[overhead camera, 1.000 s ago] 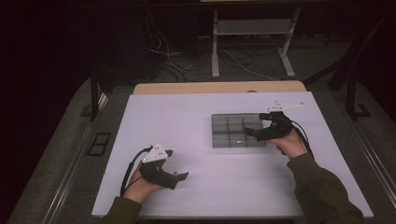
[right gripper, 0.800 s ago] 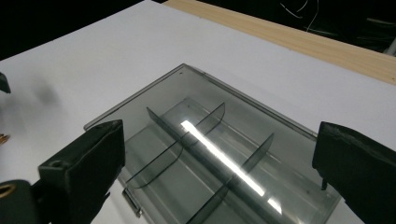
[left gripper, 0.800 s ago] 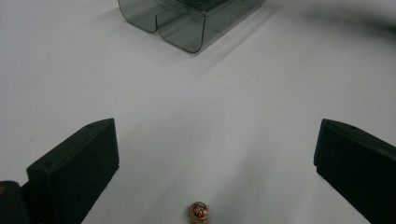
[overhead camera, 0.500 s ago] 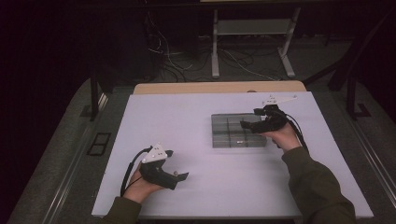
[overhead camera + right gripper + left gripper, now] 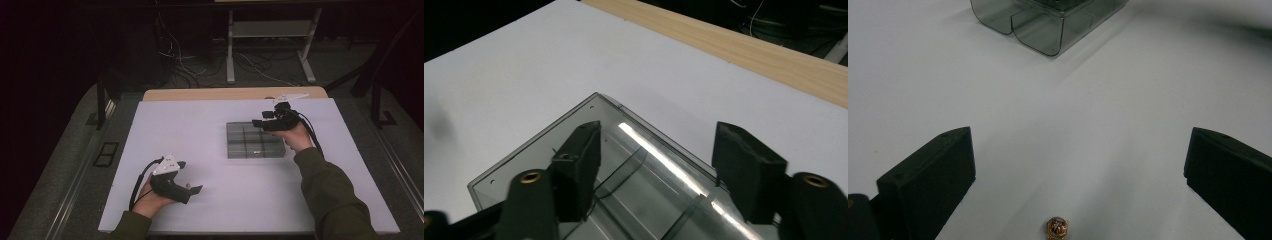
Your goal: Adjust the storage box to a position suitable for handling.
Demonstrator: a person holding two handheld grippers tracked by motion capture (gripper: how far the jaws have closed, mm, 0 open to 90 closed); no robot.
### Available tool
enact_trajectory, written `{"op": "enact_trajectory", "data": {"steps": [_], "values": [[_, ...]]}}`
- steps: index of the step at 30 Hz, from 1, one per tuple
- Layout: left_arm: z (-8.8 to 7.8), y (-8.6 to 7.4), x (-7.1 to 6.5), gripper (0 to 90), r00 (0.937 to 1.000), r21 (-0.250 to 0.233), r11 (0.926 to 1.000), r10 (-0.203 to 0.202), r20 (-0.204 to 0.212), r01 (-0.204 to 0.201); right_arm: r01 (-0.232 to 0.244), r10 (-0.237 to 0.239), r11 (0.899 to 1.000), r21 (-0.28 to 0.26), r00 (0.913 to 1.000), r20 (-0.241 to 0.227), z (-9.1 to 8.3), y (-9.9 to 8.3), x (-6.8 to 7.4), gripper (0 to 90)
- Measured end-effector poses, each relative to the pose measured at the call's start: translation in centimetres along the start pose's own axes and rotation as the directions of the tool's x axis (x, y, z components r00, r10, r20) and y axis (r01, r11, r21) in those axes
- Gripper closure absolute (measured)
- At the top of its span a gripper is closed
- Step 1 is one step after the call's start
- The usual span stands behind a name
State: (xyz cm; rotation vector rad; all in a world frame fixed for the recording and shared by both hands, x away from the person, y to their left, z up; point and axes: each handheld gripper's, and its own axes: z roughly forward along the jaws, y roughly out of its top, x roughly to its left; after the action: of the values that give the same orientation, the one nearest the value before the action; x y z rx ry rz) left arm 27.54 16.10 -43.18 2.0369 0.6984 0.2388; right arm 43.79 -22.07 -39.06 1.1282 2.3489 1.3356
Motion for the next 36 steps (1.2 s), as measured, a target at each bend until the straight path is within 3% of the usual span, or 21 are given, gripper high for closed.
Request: {"op": "enact_trajectory", "data": {"steps": [19,25,36], "values": [[0.0,0.0,0.0,0.0,0.9999,0.006,1.0,-0.001,-0.012,0.001,-0.053,0.046,0.993,0.11,0.9972,0.059,4.0,1.6,-1.4,82.5],[0.0,0.0,0.0,0.0,0.9999,0.008,1.0,0.0,-0.012,0.0,-0.066,0.056,0.987,0.146,0.9955,0.076,4.9,1.8,-1.9,89.3],[0.0,0.0,0.0,0.0,0.9999,0.008,1.0,0.0,-0.012,0.0,-0.075,0.06,0.977,0.197,0.9949,0.081,5.9,1.6,-2.2,89.4]]}}
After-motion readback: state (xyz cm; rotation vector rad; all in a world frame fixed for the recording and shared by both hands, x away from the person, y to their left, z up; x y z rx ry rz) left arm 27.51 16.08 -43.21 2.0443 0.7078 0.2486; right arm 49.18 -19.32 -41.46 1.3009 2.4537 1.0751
